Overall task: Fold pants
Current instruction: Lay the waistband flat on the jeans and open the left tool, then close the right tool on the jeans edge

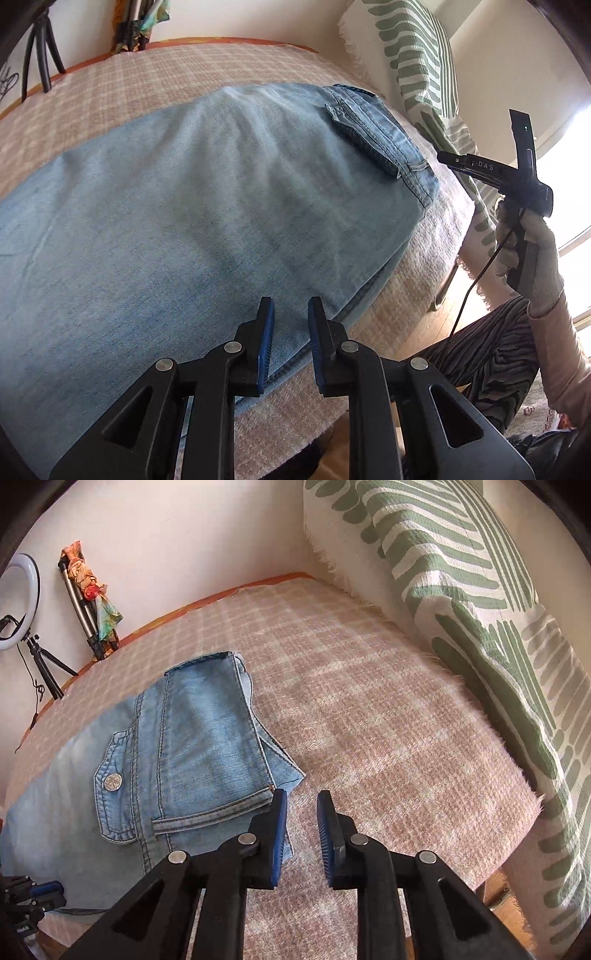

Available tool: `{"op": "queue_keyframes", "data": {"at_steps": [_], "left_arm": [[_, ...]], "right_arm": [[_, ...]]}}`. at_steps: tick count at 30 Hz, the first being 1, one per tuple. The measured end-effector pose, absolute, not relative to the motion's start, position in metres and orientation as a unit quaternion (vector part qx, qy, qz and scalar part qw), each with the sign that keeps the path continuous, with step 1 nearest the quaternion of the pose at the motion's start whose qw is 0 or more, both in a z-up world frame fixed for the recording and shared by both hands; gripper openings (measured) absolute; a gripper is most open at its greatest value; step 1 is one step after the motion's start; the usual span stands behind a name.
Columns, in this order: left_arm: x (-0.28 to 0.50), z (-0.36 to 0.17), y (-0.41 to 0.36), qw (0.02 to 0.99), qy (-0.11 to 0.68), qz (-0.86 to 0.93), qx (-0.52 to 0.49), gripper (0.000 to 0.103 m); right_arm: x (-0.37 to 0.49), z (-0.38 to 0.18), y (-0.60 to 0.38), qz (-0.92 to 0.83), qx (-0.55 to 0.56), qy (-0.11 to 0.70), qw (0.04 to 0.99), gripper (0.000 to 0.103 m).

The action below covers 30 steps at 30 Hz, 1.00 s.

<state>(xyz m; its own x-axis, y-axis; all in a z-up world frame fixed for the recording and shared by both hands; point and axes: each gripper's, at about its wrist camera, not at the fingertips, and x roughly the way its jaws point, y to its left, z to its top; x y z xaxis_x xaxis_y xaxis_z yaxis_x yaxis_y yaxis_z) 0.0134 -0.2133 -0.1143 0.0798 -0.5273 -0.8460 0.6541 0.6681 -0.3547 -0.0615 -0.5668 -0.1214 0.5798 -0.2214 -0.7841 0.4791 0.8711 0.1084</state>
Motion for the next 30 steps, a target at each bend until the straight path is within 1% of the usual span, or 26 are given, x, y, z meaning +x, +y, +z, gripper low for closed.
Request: {"op": "queue_keyframes", "data": {"at_steps": [3, 4, 6, 11, 12, 13, 14, 17, 19, 21, 23, 25, 30], "left_arm": [[0.017, -0.104, -0.198, 0.750, 0.532, -0.391, 0.043, 0.017], [0.018, -0.100, -0.193, 0.760, 0.524, -0.381, 0.048, 0.020], [0.021, -0.092, -0.178, 0.778, 0.511, -0.361, 0.055, 0.023], [0.033, -0.074, -0.126, 0.812, 0.495, -0.305, 0.051, 0.024], [0.035, -0.073, -0.114, 0.817, 0.495, -0.294, 0.047, 0.030], [0.038, -0.072, -0.103, 0.820, 0.496, -0.282, 0.044, 0.039], [0.040, -0.071, -0.092, 0.824, 0.497, -0.269, 0.040, 0.042], [0.043, -0.072, -0.062, 0.834, 0.499, -0.229, 0.044, 0.042], [0.043, -0.073, -0.043, 0.836, 0.505, -0.212, 0.038, 0.042], [0.043, -0.076, -0.028, 0.835, 0.512, -0.199, 0.027, 0.042], [0.045, -0.079, -0.017, 0.832, 0.520, -0.192, 0.015, 0.042], [0.045, -0.081, -0.009, 0.830, 0.525, -0.189, -0.003, 0.042], [0.042, -0.082, -0.002, 0.828, 0.528, -0.188, -0.021, 0.042]], "right_arm": [[-0.059, -0.094, -0.555, -0.172, 0.139, 0.368, 0.903, 0.036], [-0.051, -0.091, -0.549, -0.147, 0.138, 0.367, 0.908, 0.036], [-0.030, -0.094, -0.536, -0.092, 0.147, 0.377, 0.910, 0.033], [0.014, -0.117, -0.498, 0.008, 0.118, 0.408, 0.905, 0.033], [0.021, -0.121, -0.492, 0.017, 0.108, 0.416, 0.903, 0.033], [0.027, -0.125, -0.485, 0.025, 0.098, 0.425, 0.899, 0.033], [0.031, -0.129, -0.479, 0.040, 0.094, 0.432, 0.896, 0.033], [0.036, -0.137, -0.460, 0.121, 0.115, 0.463, 0.871, 0.034], [0.028, -0.128, -0.442, 0.153, 0.105, 0.459, 0.869, 0.034], [0.019, -0.116, -0.423, 0.172, 0.082, 0.449, 0.873, 0.042], [0.010, -0.108, -0.401, 0.205, 0.060, 0.443, 0.871, 0.058], [0.002, -0.107, -0.373, 0.236, 0.021, 0.445, 0.864, 0.060], [-0.021, -0.122, -0.308, 0.311, -0.087, 0.462, 0.826, 0.060]]}}
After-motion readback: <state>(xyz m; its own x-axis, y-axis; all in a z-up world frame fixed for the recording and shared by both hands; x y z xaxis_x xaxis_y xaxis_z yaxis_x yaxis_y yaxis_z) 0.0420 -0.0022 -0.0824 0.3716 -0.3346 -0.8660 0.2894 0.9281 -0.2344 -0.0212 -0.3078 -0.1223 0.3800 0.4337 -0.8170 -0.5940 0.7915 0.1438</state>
